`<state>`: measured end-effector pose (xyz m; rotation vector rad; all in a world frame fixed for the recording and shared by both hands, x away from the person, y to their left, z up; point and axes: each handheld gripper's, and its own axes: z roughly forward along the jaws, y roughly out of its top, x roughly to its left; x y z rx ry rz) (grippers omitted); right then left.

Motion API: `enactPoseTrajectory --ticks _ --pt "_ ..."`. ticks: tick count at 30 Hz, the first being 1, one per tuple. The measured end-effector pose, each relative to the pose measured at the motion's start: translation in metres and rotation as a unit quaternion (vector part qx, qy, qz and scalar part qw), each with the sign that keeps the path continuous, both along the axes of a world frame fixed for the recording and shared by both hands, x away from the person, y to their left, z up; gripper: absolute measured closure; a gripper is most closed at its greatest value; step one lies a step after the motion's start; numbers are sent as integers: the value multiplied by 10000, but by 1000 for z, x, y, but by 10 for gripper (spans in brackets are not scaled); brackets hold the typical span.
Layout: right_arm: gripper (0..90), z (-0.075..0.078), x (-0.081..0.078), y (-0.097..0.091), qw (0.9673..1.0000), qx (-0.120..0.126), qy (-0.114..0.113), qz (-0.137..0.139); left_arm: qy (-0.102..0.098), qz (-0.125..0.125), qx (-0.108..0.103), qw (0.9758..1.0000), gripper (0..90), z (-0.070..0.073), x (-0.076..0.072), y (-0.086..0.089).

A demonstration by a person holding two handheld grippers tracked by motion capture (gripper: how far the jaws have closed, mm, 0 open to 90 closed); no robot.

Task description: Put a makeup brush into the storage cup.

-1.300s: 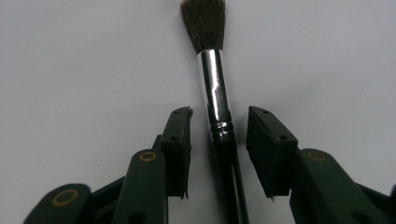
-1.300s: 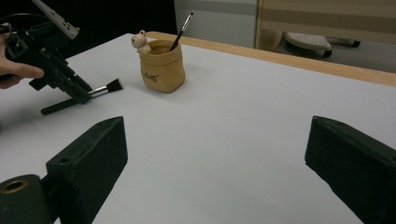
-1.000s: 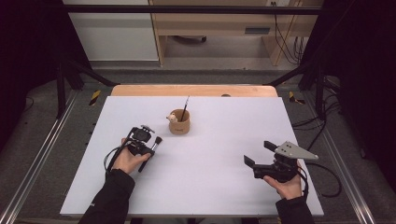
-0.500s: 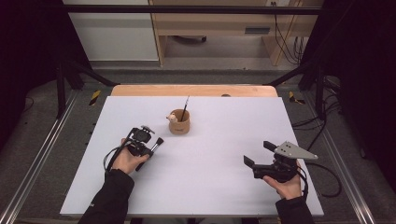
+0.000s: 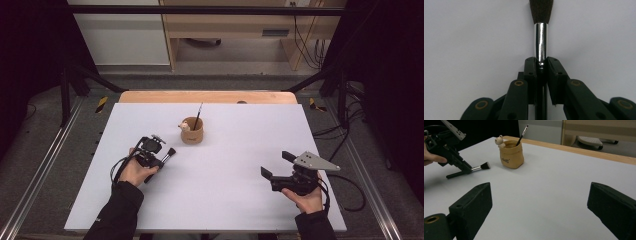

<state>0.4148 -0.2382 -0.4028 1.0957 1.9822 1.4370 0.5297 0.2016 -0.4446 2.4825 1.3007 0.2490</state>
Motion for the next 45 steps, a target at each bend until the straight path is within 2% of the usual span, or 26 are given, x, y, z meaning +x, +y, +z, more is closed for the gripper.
enactPoseTrajectory --ticks 6,13,19,22,23,28,30,31,32,37,42,45 --pt "64 0 0 0 10000 1 0 5 -75 -111 70 9999 782 7 -3 3" --pt "64 0 0 0 10000 3 -1 1 -189 -136 -15 9997 782 17 -10 7" --pt "64 0 0 0 10000 10 -3 -10 -460 -111 -165 9987 782 29 -19 15" --pt "64 0 0 0 10000 8 -2 -9 -688 -36 -340 9970 782 36 -25 19" --pt "64 0 0 0 10000 8 -2 -13 -789 -24 -432 9959 782 38 -28 21" --pt "65 1 0 -1 10000 18 -9 -13 -1041 33 -688 9922 782 43 -38 26" --pt "64 0 0 -1 10000 18 -3 -25 -1158 50 -779 9902 782 45 -42 28" --pt "65 0 0 -1 10000 11 -8 -24 -1253 73 -853 9884 782 47 -45 28" --pt "64 0 0 -1 10000 7 -3 -23 -1269 64 -868 9881 782 49 -46 29" --pt "64 0 0 -1 10000 5 -6 -28 -1494 147 -1056 9830 782 53 -51 32" --pt "63 1 0 -2 10000 11 -21 -33 -1764 269 -1224 9763 782 53 -55 34" --pt "63 1 -1 -2 10000 6 -40 -37 -1966 321 -1339 9708 782 57 -58 35"
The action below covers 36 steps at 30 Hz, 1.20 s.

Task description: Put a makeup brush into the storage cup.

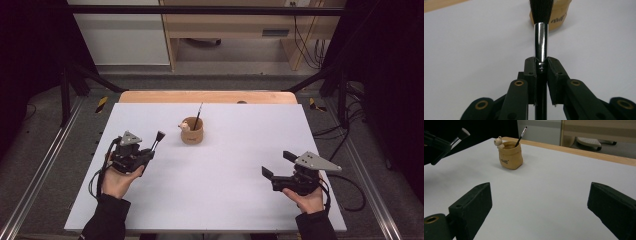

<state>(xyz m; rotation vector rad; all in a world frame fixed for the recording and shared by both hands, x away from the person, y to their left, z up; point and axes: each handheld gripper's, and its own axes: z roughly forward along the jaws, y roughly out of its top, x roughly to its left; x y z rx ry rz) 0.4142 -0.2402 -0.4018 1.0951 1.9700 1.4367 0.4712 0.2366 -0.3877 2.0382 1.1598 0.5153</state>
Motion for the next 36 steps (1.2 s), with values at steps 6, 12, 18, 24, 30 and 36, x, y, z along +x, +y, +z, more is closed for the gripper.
enactPoseTrajectory --ticks 6,12,18,24,30,36 --pt "61 1 -1 -2 10000 59 -1 -38 -248 53 -186 9995 782 6 -6 0" --pt "60 1 -1 -3 10000 61 4 -61 -476 127 -377 9981 782 9 -10 -2" --pt "54 2 -1 -4 10000 38 -12 -87 -714 200 -564 9956 781 12 -13 -3" --pt "51 2 -1 -4 9999 33 -7 -114 -881 193 -643 9938 781 17 -16 -5" --pt "50 2 -1 -5 9999 36 0 -136 -993 145 -721 9923 781 22 -15 -9" --pt "50 1 -1 -4 9999 44 -6 -132 -1154 92 -815 9899 781 29 -12 -19"
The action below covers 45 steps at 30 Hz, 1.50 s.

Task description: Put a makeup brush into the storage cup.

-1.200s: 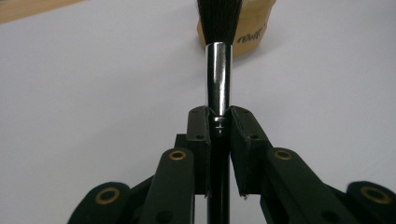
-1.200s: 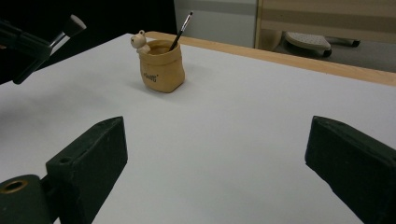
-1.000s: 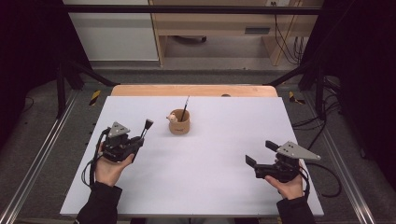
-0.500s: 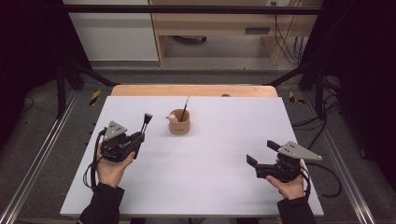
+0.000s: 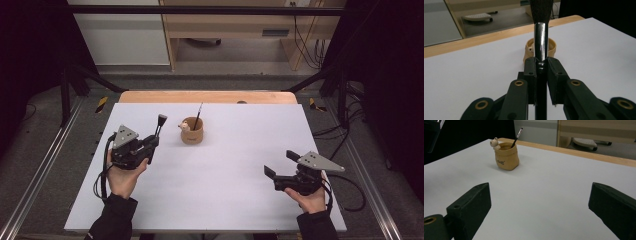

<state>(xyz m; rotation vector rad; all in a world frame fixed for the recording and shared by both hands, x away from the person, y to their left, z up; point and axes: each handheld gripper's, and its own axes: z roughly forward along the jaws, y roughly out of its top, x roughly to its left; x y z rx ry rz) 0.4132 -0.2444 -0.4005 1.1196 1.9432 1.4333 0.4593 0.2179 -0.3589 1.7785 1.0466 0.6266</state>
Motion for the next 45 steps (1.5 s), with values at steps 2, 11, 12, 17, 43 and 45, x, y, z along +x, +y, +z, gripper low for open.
enactPoseTrajectory --ticks 2,11,12,17,43,45 --pt "50 0 0 0 10000 -9 6 -2 -36 -20 -32 10000 781 2 2 -4" --pt "51 0 0 -1 10000 1 5 -2 -144 -40 -147 9998 781 8 14 -16" --pt "51 0 0 -1 10000 1 6 0 -156 -42 -158 9997 781 9 16 -17" --pt "51 0 0 0 10000 0 12 3 -228 -74 -161 9996 781 15 21 -22" --pt "51 -2 2 -1 10000 26 32 9 -526 -128 -288 9981 781 30 48 -51" --pt "51 -2 2 -1 10000 20 33 10 -525 -142 -277 9981 781 31 51 -53"
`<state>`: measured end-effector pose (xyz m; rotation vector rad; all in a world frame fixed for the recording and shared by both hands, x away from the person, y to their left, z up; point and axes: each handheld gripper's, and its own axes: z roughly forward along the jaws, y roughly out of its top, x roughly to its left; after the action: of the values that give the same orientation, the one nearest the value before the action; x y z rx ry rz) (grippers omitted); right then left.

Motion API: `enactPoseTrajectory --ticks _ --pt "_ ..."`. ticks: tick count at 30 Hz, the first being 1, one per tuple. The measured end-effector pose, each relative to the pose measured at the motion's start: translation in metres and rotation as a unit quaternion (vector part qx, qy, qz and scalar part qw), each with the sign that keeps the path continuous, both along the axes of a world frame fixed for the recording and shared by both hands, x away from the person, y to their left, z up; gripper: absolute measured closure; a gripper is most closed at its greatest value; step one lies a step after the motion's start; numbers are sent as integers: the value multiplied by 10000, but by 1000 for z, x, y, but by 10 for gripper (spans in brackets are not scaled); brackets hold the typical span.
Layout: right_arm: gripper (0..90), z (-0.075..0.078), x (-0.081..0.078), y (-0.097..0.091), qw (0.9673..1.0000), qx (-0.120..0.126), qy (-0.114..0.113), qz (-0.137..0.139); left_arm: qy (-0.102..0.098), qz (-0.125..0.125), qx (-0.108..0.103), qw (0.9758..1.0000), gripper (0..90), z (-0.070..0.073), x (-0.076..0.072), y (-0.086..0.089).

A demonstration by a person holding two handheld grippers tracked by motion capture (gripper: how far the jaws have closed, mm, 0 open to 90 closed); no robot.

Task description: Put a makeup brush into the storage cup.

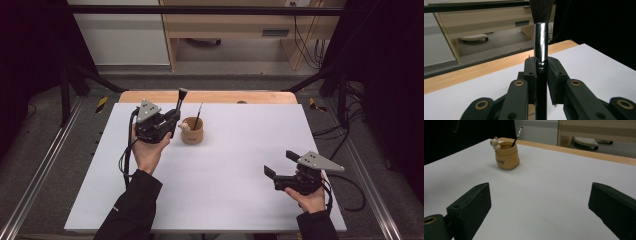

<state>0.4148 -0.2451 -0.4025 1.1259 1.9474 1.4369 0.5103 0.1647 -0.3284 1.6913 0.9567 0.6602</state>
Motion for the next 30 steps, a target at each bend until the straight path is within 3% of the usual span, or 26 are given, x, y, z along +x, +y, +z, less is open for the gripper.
enactPoseTrajectory --ticks 16,30 --pt "51 0 0 -2 10000 18 -9 -7 -62 13 117 9999 781 2 23 -18" --pt "51 1 0 -3 10000 34 2 -14 -49 96 72 9999 781 -2 43 -28"
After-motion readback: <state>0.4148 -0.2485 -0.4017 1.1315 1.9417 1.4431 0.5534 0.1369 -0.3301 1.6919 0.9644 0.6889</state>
